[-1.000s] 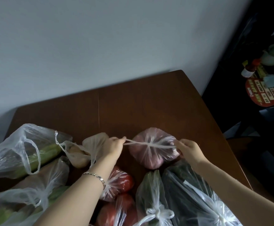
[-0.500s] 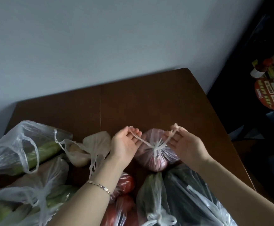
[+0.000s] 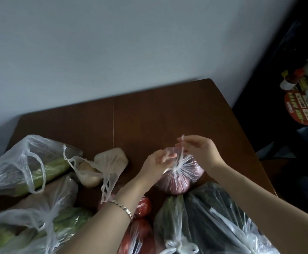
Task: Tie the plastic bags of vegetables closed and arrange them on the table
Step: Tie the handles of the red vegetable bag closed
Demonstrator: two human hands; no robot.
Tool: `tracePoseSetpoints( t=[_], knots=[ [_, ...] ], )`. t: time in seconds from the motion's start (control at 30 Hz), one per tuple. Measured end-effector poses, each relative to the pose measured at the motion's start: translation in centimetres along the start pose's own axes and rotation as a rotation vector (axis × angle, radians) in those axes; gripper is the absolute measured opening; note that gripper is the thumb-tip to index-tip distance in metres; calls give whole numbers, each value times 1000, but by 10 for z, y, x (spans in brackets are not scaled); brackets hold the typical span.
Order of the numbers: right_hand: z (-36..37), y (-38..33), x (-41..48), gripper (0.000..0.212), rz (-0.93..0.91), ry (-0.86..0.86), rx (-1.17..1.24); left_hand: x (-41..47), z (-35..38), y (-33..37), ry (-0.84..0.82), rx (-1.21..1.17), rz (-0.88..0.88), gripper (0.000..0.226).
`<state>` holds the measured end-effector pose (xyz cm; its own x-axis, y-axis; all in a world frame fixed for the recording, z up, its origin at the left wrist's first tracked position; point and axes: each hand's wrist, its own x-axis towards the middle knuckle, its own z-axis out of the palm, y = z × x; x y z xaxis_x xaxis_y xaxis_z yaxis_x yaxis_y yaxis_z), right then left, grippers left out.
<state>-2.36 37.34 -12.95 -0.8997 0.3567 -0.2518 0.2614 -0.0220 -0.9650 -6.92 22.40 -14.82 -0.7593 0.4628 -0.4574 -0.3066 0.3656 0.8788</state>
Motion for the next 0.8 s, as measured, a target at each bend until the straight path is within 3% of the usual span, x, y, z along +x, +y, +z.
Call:
tracePoseSetpoints(
  t=[0.1,0.23,0.33,0.5,0.57,0.7,0.8],
  knots=[
    [17,-5,-5,18,-72,-67,-68,-5,11,0,-40,67,46,12],
    [20,6,-8,21,-37,106,60,-4,18,5,150,-127,26,10],
    [13,27,-13,16,-35,199,-25,-3,19,1,243,-164,3,15],
    [18,55,-20,13,-181,-137,-444,-4,25,0,282,-105,36,8],
    [22,59,-17,12,-207,-123,-455,-4,26,1,293,-117,29,10],
    [28,53,-13,21,13,30,-267,-5,15,5,484,26,126,19],
    [35,49,-8,32,101,38,-309,-7,6,11,559,111,257,19]
  ],
)
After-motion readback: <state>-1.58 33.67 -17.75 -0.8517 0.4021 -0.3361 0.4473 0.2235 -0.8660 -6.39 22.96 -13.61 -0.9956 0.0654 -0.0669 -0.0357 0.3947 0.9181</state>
